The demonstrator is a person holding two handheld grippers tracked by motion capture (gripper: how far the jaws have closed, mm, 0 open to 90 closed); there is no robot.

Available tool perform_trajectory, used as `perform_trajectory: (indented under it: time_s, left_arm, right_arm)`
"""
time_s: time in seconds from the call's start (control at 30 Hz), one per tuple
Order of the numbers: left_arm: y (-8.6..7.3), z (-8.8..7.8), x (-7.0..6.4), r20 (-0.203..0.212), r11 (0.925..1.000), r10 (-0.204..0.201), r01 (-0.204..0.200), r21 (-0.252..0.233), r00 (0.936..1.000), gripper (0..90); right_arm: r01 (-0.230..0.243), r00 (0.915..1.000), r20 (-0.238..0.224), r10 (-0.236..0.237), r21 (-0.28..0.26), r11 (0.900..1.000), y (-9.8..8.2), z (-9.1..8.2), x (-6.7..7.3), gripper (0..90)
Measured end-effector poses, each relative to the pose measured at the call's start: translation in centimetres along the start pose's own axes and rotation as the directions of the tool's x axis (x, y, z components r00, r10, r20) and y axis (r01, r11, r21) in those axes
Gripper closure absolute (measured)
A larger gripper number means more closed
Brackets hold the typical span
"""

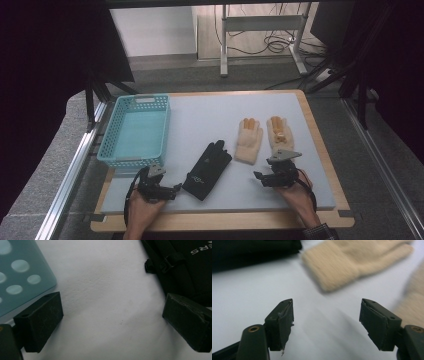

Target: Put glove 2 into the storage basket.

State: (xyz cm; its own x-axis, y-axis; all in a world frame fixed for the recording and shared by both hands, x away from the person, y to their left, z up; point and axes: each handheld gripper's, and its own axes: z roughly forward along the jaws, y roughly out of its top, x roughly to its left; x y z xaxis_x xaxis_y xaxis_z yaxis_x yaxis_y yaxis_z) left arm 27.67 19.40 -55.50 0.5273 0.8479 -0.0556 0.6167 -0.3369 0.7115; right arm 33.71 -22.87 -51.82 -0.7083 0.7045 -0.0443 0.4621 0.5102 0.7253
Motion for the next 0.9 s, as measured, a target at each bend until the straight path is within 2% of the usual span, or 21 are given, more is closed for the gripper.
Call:
perform_trajectory:
  time_s: [0.13,0.17,0.3,0.57,0.7,0.9]
  left_arm:
    - [0.0,0.0,0.0,-0.001,1.0000,0.000,0.000,0.001,1.0000,3.2]
    - [0.0,0.0,0.0,0.000,1.0000,-0.001,0.001,0.000,1.0000,3.2]
    - [0.0,0.0,0.0,0.003,1.0000,0.002,-0.002,0.000,1.0000,3.0]
    - [0.0,-0.2,0.2,0.018,0.9999,0.010,-0.010,0.007,0.9998,4.3]
    - [0.2,-1.1,0.1,0.060,0.9999,-0.012,0.012,-0.003,0.9981,4.8]
    - [0.8,-2.1,-0.9,0.079,0.9999,-0.011,0.012,-0.008,0.9968,4.3]
  right_arm:
    - [-0.017,0.9996,0.023,0.016,0.021,1.000,-1.3,0.2,-0.8,22.9]
    - [-0.026,0.9995,0.018,0.026,-0.004,1.000,-1.6,0.2,-0.8,22.8]
    - [-0.023,0.9992,0.032,0.023,-0.004,1.000,-1.7,0.2,-0.7,22.3]
    - [-0.023,0.9992,0.033,0.024,-0.007,1.000,-1.8,0.2,-0.7,22.2]
    - [-0.025,0.9991,0.033,0.025,-0.008,1.000,-1.8,0.2,-0.7,22.2]
    - [-0.025,0.9990,0.036,0.025,-0.009,1.000,-1.8,0.2,-0.7,22.1]
